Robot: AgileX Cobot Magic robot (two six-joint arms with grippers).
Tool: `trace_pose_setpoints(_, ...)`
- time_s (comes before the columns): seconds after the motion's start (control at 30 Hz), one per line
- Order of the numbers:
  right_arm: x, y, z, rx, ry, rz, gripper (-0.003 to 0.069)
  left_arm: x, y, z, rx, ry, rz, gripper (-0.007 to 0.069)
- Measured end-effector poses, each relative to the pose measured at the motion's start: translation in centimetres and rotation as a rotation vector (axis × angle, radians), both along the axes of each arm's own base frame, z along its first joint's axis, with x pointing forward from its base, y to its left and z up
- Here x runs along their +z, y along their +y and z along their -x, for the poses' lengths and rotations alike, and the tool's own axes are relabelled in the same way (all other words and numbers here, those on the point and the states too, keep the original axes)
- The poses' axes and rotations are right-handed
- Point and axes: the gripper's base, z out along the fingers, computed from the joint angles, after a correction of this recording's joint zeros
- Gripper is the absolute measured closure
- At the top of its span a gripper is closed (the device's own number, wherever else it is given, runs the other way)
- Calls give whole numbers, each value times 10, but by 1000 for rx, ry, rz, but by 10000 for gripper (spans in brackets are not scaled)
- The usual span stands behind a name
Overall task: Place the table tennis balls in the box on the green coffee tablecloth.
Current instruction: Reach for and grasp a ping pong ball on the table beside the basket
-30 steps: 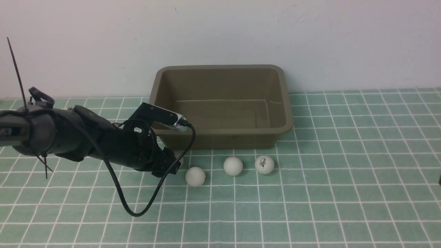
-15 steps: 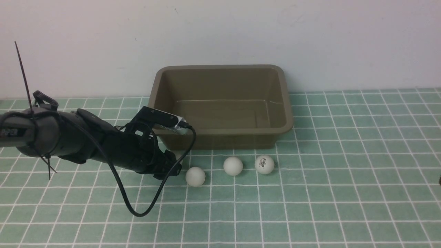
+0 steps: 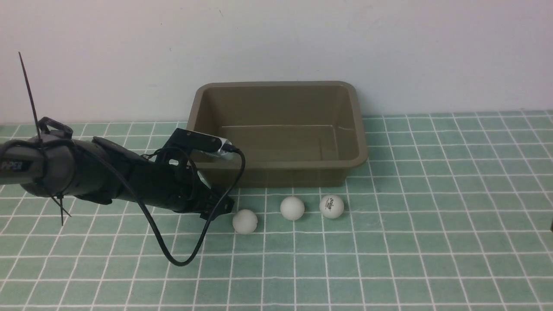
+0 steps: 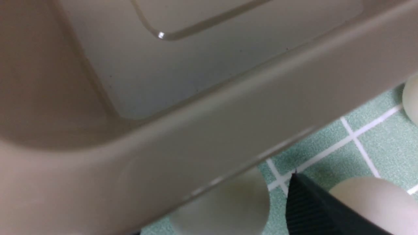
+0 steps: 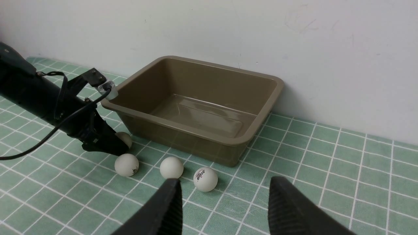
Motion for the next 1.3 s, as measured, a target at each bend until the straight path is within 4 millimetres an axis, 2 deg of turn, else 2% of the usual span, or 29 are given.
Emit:
trace_pose_setpoints(0.2, 0, 0, 0, -4, -4, -1, 323, -7, 0, -2, 17, 4, 8, 118)
trace_pose_setpoints(0.3, 0, 0, 0, -4, -5, -1, 323, -8, 1, -3, 34, 1, 5, 186)
trace_pose_setpoints(0.37, 0, 0, 0, -4, -5, -1, 323, -9, 1, -4, 39, -2, 1, 274)
trace_pose_setpoints(0.67, 1, 0, 0, -5, -6, -1, 323, -6, -5, 0, -14, 22, 54, 272)
trace_pose_setpoints(0.83, 1, 0, 0, -5, -6, -1, 323, 22, -12, 9, -119, -3, 116, 272)
trace_pose_setpoints(1.1, 1, 0, 0, -5, -6, -1, 323, 86, -16, 27, -199, -126, 182, 272)
trace_pose_setpoints(1.2, 0, 0, 0, -4, -5, -1, 323, 99, -15, 22, -185, -206, 176, 272)
trace_pose_setpoints(1.3, 0, 0, 0, 0, 0, 0, 323, 103, -9, 4, -120, -350, 96, 272)
